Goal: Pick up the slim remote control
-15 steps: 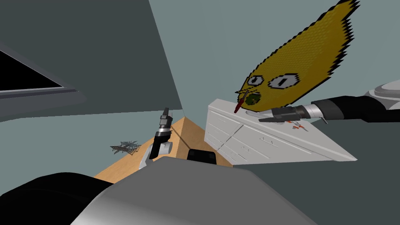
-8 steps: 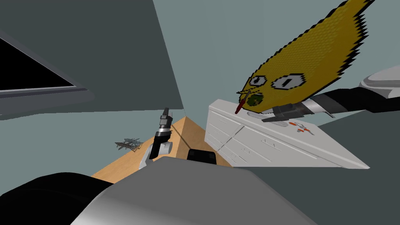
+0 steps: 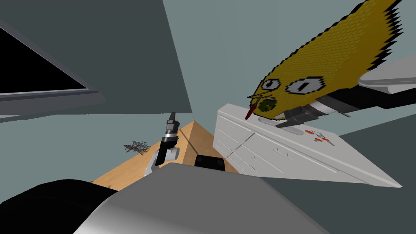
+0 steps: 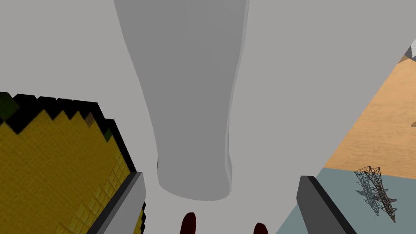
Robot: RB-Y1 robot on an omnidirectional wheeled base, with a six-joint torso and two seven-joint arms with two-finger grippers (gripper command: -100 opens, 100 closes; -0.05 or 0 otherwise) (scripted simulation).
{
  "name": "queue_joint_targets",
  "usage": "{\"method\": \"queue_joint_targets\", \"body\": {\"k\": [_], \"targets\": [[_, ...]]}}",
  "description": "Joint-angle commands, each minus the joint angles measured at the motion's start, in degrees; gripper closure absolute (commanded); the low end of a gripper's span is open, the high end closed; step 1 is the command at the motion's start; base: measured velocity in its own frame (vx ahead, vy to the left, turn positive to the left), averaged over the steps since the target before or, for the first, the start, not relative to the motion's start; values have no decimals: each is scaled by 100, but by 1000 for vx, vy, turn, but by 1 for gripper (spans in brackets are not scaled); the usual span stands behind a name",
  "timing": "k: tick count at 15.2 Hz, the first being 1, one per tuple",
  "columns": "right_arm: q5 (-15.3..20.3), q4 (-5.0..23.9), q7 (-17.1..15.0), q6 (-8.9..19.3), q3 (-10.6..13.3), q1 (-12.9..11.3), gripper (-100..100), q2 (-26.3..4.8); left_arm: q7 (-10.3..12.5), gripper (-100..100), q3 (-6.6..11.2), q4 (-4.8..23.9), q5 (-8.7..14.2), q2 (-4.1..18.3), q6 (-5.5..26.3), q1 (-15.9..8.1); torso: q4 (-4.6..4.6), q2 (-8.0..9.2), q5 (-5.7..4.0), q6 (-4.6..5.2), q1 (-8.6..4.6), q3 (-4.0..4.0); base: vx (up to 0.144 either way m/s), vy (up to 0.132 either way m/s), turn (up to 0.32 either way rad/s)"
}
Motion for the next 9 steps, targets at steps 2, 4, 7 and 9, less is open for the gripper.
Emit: {"method": "queue_joint_targets", "body": {"k": [2, 4, 7, 9], "targets": [[140, 134, -30, -100, 66, 172, -100, -282, 0, 0, 0, 0, 0, 0, 0, 0, -1, -2, -1, 0, -5, -1, 24, -61, 78], [44, 130, 213, -61, 49, 216, -100, -195, 0, 0, 0, 0, 0, 0, 0, 0, 0, -3, -3, 3, -3, -1, 35, -3, -44], [19, 127, 420, -55, 76, 253, -100, -160, 0, 0, 0, 0, 0, -1, 0, 2, -5, -29, 7, 7, 38, -16, 114, 80, -193], [-6, 124, 627, -49, 102, 290, -100, -125, 0, 0, 0, 0, 0, -1, 0, 2, -6, -31, 9, 6, 47, -17, 101, 89, -171]]}}
